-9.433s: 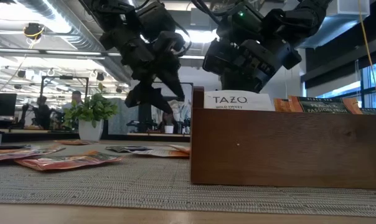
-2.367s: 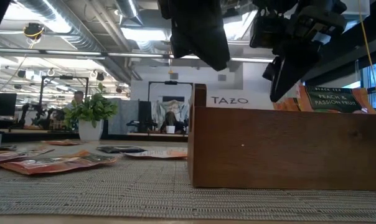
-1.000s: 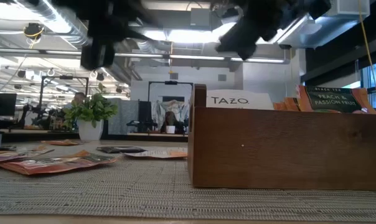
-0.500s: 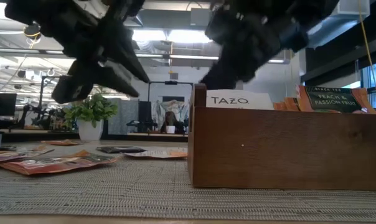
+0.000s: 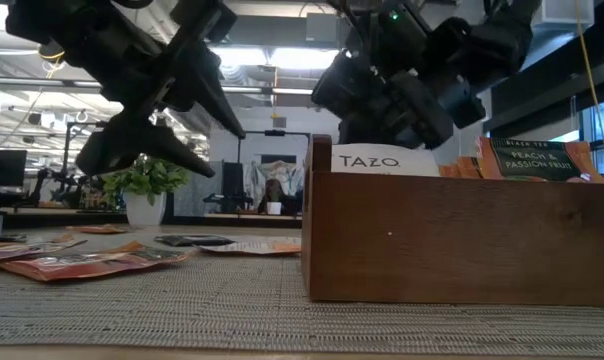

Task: Pick & Place Tea
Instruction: Put the right orange tea bag into the left compartment of the wooden organizer

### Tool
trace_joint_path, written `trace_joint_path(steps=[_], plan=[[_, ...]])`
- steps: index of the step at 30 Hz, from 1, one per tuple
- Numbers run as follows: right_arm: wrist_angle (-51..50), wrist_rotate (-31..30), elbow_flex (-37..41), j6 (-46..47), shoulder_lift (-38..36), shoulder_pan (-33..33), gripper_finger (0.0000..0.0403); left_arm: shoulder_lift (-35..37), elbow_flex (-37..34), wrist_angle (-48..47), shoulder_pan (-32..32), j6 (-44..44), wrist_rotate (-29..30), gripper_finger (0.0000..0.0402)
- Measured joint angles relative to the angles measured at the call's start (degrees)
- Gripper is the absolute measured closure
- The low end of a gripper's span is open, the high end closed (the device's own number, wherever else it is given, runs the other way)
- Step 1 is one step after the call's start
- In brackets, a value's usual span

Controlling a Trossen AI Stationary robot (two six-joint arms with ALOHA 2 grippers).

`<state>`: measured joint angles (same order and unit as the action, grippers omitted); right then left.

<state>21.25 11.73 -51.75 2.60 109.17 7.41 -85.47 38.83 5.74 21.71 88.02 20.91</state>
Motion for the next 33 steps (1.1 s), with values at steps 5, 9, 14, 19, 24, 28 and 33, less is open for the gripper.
trace_joint_path(steps=[5,9,14,19,24,28,33], plan=[[2.07,-0.04,-0.02,0.16,2.39,0.67,0.0282,0.0,0.0,-1.81,0.0,3.64,0.04,0.0211],[2.62,-0.04,-0.04,0.88,3.98,0.67,0.0282,0.0,0.0,-1.75,0.0,3.81,0.04,0.0215],[3.06,-0.07,-0.04,1.78,5.12,0.65,0.0283,0.0,0.0,-1.76,0.0,5.01,-1.38,0.0215],[3.05,-0.13,-0.04,1.69,5.33,0.67,0.0282,0.0,0.0,-2.25,0.0,7.66,-1.93,0.0215],[2.76,-0.13,-0.04,2.77,5.33,0.67,0.0282,-2.57,0.0,-2.75,0.0,14.03,-5.42,0.0215],[2.33,-0.12,-0.07,2.89,5.33,0.65,0.0282,-6.91,0.02,-1.84,0.0,19.38,-6.06,0.0215],[2.12,-0.15,-0.07,2.89,5.33,0.67,0.0282,-10.74,0.02,2.99,-0.04,20.5,-5.37,0.0215]])
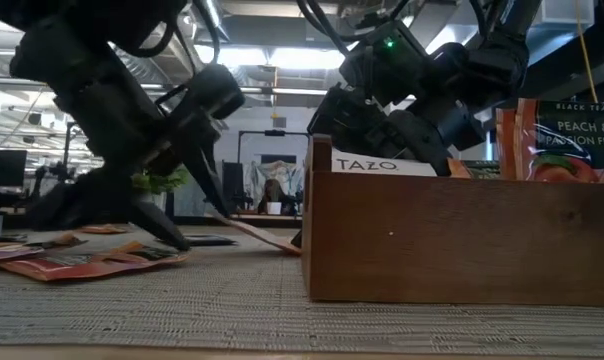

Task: Pick & Place Tea
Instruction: Put the right orange tea bag into the left compartment of the wooden organizer

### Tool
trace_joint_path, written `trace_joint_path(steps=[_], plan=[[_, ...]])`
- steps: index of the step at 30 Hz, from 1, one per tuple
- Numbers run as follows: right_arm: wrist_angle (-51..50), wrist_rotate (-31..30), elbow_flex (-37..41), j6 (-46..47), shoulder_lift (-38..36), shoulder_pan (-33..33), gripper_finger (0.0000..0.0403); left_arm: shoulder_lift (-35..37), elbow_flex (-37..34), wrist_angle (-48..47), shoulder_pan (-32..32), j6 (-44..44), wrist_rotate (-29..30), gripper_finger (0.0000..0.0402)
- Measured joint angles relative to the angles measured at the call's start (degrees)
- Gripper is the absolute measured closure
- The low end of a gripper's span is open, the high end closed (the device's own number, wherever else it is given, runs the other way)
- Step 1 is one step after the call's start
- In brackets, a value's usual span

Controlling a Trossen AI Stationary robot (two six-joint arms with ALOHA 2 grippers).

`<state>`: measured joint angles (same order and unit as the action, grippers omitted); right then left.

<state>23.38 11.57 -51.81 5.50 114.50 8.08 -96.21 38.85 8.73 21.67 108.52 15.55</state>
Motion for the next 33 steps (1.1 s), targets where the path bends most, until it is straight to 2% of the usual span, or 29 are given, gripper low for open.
trace_joint_path(steps=[4,9,20,23,29,33], plan=[[-0.28,0.03,0.0,-0.05,0.0,-0.01,0.0282,-1.44,0.0,4.54,-0.09,-0.25,2.77,0.0215],[-0.37,0.0,0.0,-0.24,0.0,-0.02,0.0283,-1.55,0.0,4.83,-0.09,-0.06,3.43,0.0234],[-0.39,0.22,0.0,0.24,-0.01,-0.02,0.0282,-1.55,0.0,4.98,-0.11,-0.74,5.92,0.0369],[-1.38,2.56,0.16,0.42,-1.06,-0.06,0.0282,-1.55,0.0,5.05,-0.11,-1.78,6.1,0.0395],[-3.68,3.67,0.11,-0.56,-8.67,-0.38,0.0282,0.05,0.0,4.76,-0.33,-5.07,6.73,0.0397],[-10.8,3.59,0.13,-1.46,-16.98,-1.38,0.0282,3.54,0.0,4.74,-0.91,-11.27,7.92,0.0397]])
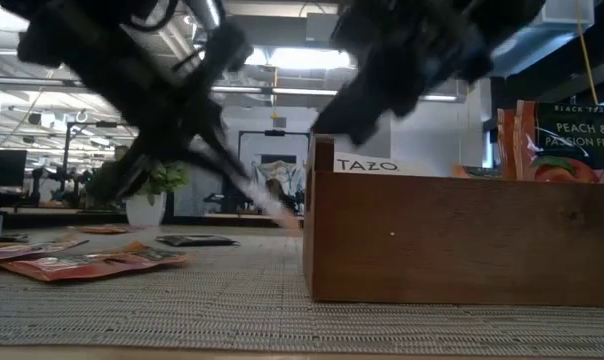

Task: Pick & Place Tea
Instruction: Put the right orange tea bag into the left compartment of the wooden organizer

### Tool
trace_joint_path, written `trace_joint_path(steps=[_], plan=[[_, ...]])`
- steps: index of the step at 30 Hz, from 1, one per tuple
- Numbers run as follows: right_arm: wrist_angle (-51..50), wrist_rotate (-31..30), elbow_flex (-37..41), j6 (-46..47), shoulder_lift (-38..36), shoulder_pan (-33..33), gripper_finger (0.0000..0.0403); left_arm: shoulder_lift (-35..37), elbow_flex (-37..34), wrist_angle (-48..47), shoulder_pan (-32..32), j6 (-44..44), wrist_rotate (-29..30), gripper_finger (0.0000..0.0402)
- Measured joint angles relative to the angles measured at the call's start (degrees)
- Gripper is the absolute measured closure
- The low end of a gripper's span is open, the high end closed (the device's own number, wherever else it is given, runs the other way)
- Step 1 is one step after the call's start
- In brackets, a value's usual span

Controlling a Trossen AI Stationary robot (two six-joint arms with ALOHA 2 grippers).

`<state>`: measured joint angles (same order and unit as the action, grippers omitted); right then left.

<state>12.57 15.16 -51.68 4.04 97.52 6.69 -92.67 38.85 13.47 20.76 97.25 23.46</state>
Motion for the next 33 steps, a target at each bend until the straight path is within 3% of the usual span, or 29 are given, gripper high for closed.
trace_joint_path(steps=[4,8,12,15,19,27,33], plan=[[-11.74,0.08,-0.04,-0.01,-9.64,-0.18,0.0282,4.17,2.93,-0.13,-1.66,-11.51,-1.84,0.0398],[-21.95,-0.03,-0.04,0.14,-18.12,2.05,0.0282,5.5,11.96,-3.32,-3.68,-25.35,-8.78,0.0398],[-28.92,-2.28,-0.04,1.09,-23.26,4.93,0.0282,3.17,26.22,-22.48,-5.16,-34.19,-14.55,0.0398],[-32.78,-5.27,-0.07,3.51,-25.19,6.82,0.0282,0.2,37.02,-37.44,-5.86,-37.88,-19.53,0.0398],[-38.1,-6.56,-0.02,6.35,-25.65,9.07,0.0282,-5.26,50.35,-49.42,-5.4,-43.51,-24.59,0.0398],[-42.41,-7.26,-0.02,11.98,-25.08,12.99,0.0282,-21.69,74.18,-65.3,-6.02,-55.23,-34.26,0.0399],[-45.95,-12.11,-0.02,15.67,-25.08,16.26,0.0282,-30.14,85.67,-75.81,-6.49,-61.68,-38.56,0.0399]])
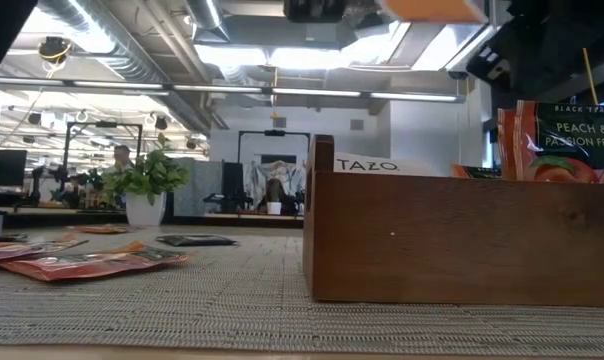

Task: Pick & Place Tea
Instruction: Put the right orange tea bag into the left compartment of the wooden organizer

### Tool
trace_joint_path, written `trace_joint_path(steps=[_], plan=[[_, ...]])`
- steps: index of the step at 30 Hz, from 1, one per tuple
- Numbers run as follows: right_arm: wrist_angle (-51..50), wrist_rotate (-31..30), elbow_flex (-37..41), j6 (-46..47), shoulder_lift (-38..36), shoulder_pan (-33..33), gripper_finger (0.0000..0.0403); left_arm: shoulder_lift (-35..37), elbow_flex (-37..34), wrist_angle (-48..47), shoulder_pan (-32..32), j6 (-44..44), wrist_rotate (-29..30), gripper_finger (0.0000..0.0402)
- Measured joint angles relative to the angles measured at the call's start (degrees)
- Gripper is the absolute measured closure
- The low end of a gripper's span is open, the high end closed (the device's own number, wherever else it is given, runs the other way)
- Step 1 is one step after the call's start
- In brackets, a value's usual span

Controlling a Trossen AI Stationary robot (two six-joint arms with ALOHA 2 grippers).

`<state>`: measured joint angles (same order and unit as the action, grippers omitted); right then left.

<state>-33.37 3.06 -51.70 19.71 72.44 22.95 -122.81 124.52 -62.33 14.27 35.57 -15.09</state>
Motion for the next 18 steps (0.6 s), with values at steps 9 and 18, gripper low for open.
trace_joint_path(steps=[9,18], plan=[[-1.32,-3.44,0.0,4.76,0.0,3.18,0.0282,-4.59,1.15,-1.33,-1.62,-9.2,-0.17,0.0399],[-1.16,-4.26,0.0,5.72,0.0,3.62,0.0282,-6.57,0.6,-1.92,-1.67,-14.56,-0.55,0.0399]])
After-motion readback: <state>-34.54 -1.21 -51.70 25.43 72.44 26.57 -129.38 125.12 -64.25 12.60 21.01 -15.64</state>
